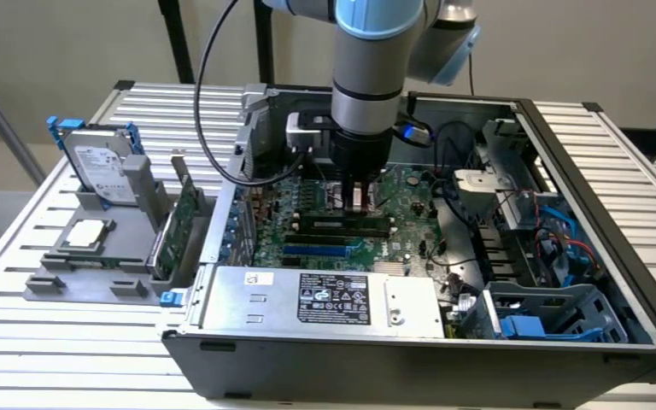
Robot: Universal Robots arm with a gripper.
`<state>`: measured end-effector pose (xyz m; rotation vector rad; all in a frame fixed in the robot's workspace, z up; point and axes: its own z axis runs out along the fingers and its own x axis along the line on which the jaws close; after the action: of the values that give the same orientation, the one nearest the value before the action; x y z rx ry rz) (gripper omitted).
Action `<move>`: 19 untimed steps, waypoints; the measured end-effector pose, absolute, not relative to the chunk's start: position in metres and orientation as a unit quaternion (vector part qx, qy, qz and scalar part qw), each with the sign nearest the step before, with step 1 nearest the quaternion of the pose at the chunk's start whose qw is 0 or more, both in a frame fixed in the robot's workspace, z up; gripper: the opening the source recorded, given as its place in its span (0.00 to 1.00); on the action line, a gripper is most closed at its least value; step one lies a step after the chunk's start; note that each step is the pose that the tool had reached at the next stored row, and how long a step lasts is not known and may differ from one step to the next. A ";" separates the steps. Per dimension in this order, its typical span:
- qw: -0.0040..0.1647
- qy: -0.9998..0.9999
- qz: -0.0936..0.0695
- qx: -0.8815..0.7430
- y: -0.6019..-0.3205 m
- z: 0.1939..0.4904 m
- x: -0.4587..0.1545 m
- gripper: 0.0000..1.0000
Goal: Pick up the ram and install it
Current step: 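Press down the ram until it locks into place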
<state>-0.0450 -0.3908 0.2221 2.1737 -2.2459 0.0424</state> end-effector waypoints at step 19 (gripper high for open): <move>0.006 -0.719 0.012 0.695 -0.391 0.252 -0.045 0.00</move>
<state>-0.0454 -0.3908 0.2518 2.1760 -2.2486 0.0368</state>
